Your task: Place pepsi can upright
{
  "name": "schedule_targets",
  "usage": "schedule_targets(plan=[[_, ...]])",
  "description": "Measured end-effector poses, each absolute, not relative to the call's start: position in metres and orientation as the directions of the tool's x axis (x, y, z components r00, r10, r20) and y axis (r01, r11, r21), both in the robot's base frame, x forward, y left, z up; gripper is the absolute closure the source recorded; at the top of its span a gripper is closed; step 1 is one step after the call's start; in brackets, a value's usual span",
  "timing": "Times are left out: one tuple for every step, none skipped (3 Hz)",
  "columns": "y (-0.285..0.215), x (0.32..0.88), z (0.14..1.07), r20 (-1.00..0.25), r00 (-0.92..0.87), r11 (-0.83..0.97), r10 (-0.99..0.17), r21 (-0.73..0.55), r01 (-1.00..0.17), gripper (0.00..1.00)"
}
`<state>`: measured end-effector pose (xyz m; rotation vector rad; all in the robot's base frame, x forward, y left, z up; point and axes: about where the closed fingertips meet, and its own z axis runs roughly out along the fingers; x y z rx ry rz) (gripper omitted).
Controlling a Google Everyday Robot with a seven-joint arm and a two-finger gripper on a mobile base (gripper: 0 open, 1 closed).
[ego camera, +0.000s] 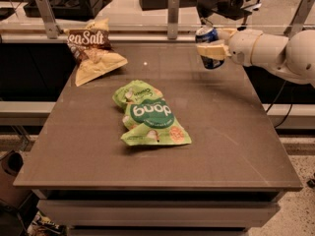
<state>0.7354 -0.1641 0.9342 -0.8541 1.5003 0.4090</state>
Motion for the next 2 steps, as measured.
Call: schedule_targets(plan=[[-0.1601, 0.7368, 0.9254, -0.967, 0.087, 0.646, -0.238, -0.225, -0.730, 1.00], [-0.1559, 0.7403, 0.9162, -0.976, 0.113, 0.633, -0.188, -0.209, -0.746, 1.00]])
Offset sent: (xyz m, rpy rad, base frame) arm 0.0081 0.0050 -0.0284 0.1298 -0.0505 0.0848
